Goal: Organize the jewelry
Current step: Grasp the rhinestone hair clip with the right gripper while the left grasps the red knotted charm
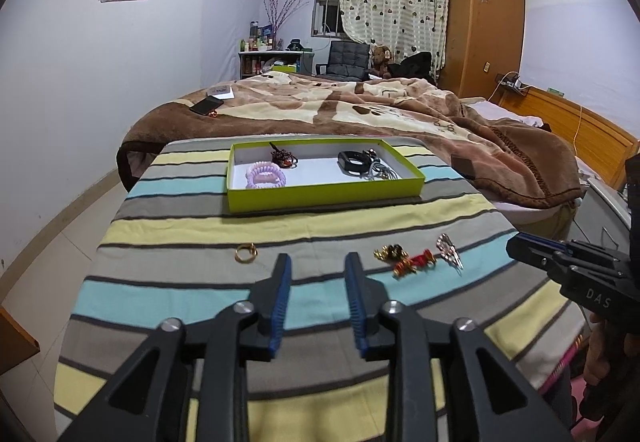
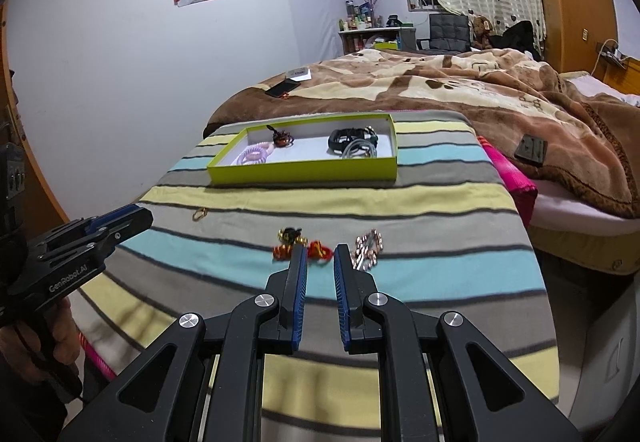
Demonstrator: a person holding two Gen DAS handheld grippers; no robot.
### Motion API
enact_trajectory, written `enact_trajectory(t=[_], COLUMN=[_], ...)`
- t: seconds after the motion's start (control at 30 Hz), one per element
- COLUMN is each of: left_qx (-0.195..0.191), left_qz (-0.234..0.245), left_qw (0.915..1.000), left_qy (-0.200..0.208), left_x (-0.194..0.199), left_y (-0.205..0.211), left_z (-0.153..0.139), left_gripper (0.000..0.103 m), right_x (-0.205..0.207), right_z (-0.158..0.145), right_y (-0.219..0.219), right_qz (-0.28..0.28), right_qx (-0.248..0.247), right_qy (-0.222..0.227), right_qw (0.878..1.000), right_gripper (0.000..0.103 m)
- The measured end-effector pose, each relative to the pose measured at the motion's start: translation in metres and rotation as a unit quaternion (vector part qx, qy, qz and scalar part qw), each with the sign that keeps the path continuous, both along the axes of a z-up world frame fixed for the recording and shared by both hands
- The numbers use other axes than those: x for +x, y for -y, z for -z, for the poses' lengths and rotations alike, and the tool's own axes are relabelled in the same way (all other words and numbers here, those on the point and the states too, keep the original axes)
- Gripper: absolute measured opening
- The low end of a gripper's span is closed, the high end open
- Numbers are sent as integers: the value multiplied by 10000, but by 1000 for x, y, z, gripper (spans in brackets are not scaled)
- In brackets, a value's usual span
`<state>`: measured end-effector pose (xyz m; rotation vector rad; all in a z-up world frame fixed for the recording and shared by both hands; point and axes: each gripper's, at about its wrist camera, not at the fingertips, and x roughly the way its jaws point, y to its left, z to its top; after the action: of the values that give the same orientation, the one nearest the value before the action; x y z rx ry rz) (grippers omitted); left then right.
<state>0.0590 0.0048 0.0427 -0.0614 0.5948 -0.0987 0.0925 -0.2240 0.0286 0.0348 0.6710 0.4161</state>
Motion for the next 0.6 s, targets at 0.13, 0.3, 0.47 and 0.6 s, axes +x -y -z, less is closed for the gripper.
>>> enact_trajectory(t=[0.13, 0.3, 0.47, 0.6], left_qx=[-41, -59, -77, -79], left_qz=[32, 95, 144, 165], left_qw=[10000, 9999, 9998, 9998], left_qy=[-49, -88, -101, -111], left_x=[-7, -12, -14, -13], left_y=[-1, 1, 1, 1], left_z=[4, 8, 11, 13], left_gripper=[33, 33, 34, 35], right_x=[-6, -10, -9, -7], right_z=[3, 10, 14, 16], right_y=[5, 10, 11, 11], right_qz=[35, 83, 106, 113], right_qx=[21, 1, -3, -7], right_qy=[-50, -128, -170, -191], right_qw=[10000, 9999, 9998, 9998], right_gripper=[14, 14, 15, 29])
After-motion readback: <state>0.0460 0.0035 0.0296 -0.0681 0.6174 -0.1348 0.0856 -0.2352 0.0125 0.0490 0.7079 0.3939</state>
